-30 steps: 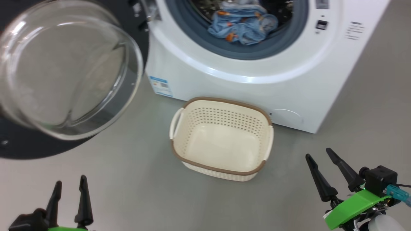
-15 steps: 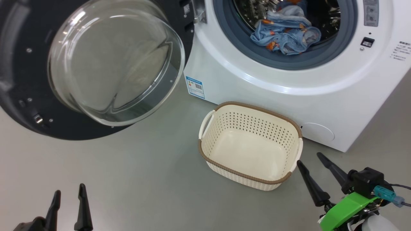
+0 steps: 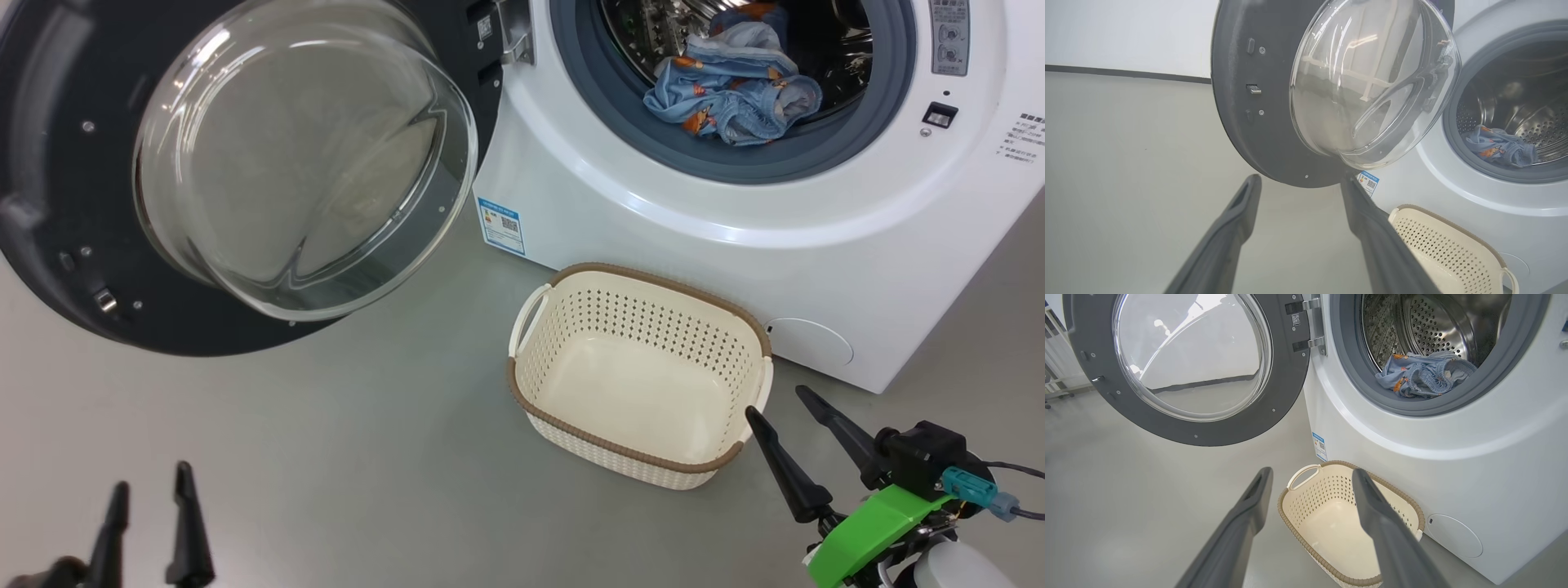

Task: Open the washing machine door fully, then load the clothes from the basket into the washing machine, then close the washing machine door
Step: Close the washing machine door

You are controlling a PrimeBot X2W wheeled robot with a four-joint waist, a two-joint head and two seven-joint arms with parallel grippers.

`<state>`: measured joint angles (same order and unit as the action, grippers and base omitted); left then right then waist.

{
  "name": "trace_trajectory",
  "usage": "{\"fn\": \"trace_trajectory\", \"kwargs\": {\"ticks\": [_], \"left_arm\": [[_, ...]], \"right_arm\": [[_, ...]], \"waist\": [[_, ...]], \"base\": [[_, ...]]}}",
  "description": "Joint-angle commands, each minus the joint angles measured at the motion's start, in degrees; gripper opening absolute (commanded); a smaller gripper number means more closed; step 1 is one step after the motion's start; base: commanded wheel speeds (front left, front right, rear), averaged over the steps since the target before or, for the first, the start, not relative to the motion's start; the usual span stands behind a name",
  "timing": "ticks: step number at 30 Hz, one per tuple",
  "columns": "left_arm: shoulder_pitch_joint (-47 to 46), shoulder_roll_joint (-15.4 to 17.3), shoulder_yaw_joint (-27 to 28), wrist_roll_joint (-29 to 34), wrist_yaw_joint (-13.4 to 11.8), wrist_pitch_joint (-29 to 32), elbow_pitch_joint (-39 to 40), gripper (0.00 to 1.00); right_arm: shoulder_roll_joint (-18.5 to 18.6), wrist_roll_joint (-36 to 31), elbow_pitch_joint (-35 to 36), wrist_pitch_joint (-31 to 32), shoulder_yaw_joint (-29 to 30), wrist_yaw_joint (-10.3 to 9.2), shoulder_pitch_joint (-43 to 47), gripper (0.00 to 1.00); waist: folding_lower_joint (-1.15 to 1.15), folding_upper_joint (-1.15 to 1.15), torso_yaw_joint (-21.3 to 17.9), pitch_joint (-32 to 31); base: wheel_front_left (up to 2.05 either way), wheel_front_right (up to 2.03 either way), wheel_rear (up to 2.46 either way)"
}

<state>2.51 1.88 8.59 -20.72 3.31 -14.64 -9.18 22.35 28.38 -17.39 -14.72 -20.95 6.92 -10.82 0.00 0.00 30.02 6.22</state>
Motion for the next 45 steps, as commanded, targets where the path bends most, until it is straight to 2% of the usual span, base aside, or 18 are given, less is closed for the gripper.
{"fn": "trace_trajectory", "kwargs": {"ticks": [1,2,3,4,7,11,18,26,33,39,45], "left_arm": [[-1.52,1.0,2.97,-0.74,0.42,-0.36,2.42,0.79],[-1.96,1.0,3.86,-1.51,0.82,-0.36,3.11,0.48],[-2.49,1.0,4.93,-1.98,1.26,-0.36,3.95,0.28],[-3.07,1.05,6.01,-2.12,1.73,-0.36,4.83,0.0],[-4.69,1.66,8.23,-3.17,2.61,-0.36,6.69,0.0],[-9.48,5.53,11.88,-7.28,3.75,-0.36,8.84,0.0],[-20.65,16.62,15.72,-19.97,4.14,-0.36,5.0,0.0],[-31.93,27.25,16.46,-33.4,4.16,-0.36,-8.16,0.0],[-39.63,34.49,11.68,-41.21,4.17,1.25,-21.02,0.0],[-44.81,38.32,5.62,-45.52,4.17,7.38,-29.39,0.0],[-48.67,40.4,1.49,-50.99,4.17,15.99,-34.5,0.0]], "right_arm": [[0.52,0.05,1.16,-0.28,-0.42,0.57,-0.27,1.0],[0.39,0.01,1.23,-0.28,-0.13,0.57,0.08,1.0],[0.31,-0.07,1.31,-0.28,0.15,0.57,0.49,1.0],[0.22,-0.14,1.35,-0.28,0.44,0.57,0.94,1.0],[0.1,-0.26,1.48,-0.28,1.13,0.57,1.88,1.0],[0.28,-0.5,1.9,-0.28,2.69,0.57,3.28,1.0],[0.73,-0.83,2.9,-0.28,3.72,0.57,3.08,1.0],[1.19,-0.96,3.53,-0.28,3.65,0.57,1.79,1.0],[1.72,-0.99,3.87,-0.28,3.43,0.57,0.79,1.0],[1.82,-1.12,4.37,-0.28,3.03,0.57,-0.15,1.0],[2.24,-1.23,4.58,-0.28,2.27,0.57,-0.98,1.0]], "waist": [[0.0,0.0,-0.04,-0.08],[0.0,0.0,-0.06,-0.09],[0.0,0.0,-0.08,-0.11],[0.0,0.0,-0.11,-0.1],[0.0,0.0,-0.15,0.03],[0.0,0.0,-0.3,0.94],[0.0,0.0,-1.69,3.6],[0.0,0.0,-3.36,6.48],[0.0,0.0,-4.6,8.4],[0.0,0.0,-5.73,10.56],[0.0,0.0,-6.66,12.82]], "base": [[0.0,0.0,0.0],[0.0,0.0,0.0],[0.0,0.0,0.0],[0.0,0.0,0.0],[0.0,0.0,0.0],[0.0,0.0,0.0],[0.0,0.0,0.0],[0.0,0.0,0.0],[0.0,0.0,0.0],[0.0,0.0,0.0],[0.0,0.0,0.0]]}}
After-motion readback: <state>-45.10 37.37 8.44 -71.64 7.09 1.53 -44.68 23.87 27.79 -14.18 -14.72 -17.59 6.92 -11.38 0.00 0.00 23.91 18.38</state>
